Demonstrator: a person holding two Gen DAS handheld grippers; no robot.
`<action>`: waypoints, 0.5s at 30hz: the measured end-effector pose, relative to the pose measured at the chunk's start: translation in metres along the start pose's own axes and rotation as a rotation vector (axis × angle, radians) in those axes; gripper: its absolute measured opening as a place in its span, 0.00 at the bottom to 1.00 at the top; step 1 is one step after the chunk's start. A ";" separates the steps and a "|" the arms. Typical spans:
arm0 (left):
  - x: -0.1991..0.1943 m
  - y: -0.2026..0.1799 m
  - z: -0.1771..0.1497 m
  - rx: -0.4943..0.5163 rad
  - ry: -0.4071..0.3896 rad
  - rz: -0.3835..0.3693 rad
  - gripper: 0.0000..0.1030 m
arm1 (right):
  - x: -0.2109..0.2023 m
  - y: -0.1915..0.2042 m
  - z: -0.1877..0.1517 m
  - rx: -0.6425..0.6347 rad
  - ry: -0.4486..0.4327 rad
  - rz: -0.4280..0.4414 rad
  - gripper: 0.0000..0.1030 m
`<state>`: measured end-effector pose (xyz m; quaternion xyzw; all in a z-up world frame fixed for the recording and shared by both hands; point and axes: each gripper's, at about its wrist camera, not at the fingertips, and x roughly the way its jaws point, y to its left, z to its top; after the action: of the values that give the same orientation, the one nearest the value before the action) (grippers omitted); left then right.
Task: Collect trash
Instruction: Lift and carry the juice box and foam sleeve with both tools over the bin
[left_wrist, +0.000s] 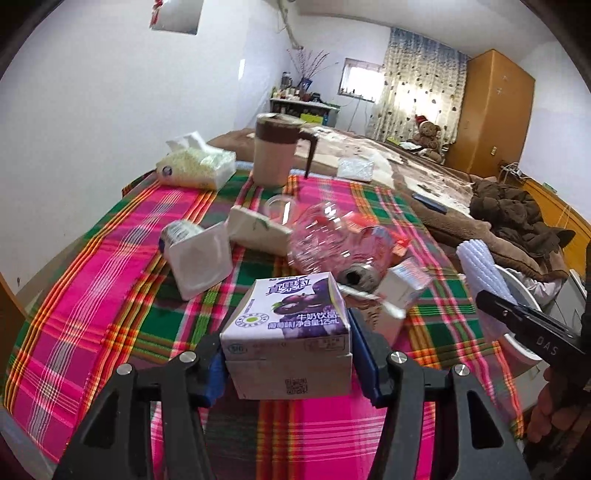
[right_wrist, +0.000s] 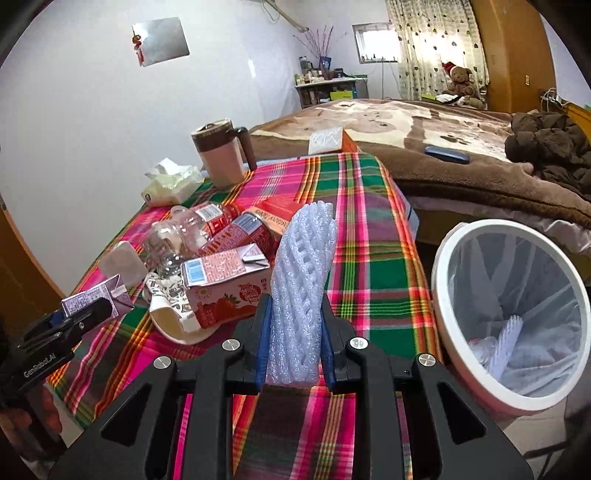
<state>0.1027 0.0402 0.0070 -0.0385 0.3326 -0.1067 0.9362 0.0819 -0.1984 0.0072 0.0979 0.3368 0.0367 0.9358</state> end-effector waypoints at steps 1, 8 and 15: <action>-0.001 -0.004 0.001 0.007 -0.005 -0.006 0.57 | -0.003 -0.003 0.000 0.000 -0.003 0.002 0.23; -0.007 -0.041 0.012 0.070 -0.040 -0.053 0.57 | -0.018 -0.023 0.006 0.014 -0.032 -0.022 0.23; 0.000 -0.086 0.022 0.128 -0.052 -0.125 0.57 | -0.035 -0.055 0.012 0.050 -0.068 -0.066 0.23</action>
<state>0.1014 -0.0439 0.0366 -0.0020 0.2975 -0.1851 0.9366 0.0627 -0.2591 0.0270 0.1114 0.3086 -0.0061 0.9446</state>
